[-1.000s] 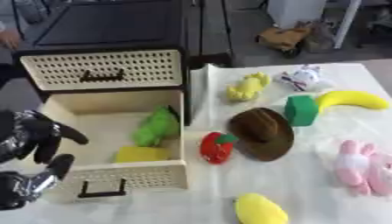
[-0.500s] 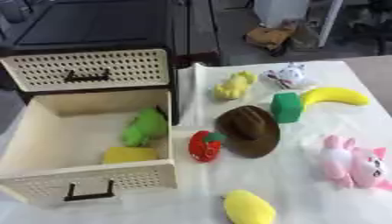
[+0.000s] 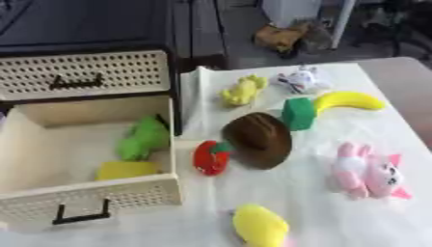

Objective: Pick up objects from table and place into drawer.

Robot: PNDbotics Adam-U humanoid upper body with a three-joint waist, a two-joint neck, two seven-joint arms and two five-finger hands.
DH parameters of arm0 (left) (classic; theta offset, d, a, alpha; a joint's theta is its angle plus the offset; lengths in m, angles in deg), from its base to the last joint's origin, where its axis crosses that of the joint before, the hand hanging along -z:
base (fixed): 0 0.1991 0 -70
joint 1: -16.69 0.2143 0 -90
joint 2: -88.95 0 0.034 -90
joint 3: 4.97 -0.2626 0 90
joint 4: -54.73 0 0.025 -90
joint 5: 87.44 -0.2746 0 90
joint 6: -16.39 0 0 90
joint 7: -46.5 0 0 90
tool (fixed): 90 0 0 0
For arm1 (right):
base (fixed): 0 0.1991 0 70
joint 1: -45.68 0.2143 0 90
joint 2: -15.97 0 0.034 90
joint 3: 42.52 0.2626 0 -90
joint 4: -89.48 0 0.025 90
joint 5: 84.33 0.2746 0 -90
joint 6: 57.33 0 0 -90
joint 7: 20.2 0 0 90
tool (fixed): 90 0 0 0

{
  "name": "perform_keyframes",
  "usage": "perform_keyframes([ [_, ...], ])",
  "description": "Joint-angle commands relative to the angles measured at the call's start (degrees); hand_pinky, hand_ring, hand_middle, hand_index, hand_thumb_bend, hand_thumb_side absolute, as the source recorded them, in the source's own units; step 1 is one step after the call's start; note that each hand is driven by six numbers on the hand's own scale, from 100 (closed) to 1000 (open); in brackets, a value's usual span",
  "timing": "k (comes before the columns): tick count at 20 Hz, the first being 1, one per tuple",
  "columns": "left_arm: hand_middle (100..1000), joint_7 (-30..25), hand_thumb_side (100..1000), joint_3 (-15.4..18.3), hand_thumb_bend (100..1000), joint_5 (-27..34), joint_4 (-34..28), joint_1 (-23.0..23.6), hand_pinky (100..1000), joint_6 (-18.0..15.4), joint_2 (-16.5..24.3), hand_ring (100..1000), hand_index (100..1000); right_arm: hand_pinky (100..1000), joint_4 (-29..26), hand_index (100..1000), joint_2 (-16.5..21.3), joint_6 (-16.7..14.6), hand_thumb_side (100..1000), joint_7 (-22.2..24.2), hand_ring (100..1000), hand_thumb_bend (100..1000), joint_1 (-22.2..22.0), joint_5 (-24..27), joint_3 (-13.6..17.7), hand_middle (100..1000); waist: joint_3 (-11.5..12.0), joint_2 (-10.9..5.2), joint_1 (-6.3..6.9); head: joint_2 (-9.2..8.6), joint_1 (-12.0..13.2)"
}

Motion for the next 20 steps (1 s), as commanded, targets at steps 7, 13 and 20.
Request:
perform_keyframes([
  [7,688,4.1,1000,3.8,100,3.9,-0.7,2.0,576,-1.7,-3.4,761,965,869,-0.9,975,9.6,2.3,971,20.9,993,895,-2.2,-7.9,0.0,816,0.1,-1.88,0.04,3.06,2.6],
  [13,681,4.4,1000,4.3,100,3.7,-0.7,3.4,571,-1.1,-4.5,758,955,887,-0.9,989,12.5,6.6,877,28.6,1000,942,-2.6,-10.4,-0.9,853,0.2,-1.85,0.12,3.18,2.4],
  [20,675,4.0,1000,4.2,100,3.3,-0.7,3.5,568,-0.7,-4.7,755,940,896,-0.9,998,13.6,11.5,762,35.9,1000,935,-3.3,-13.2,-2.1,864,0.1,-1.63,-0.04,2.53,1.3],
])
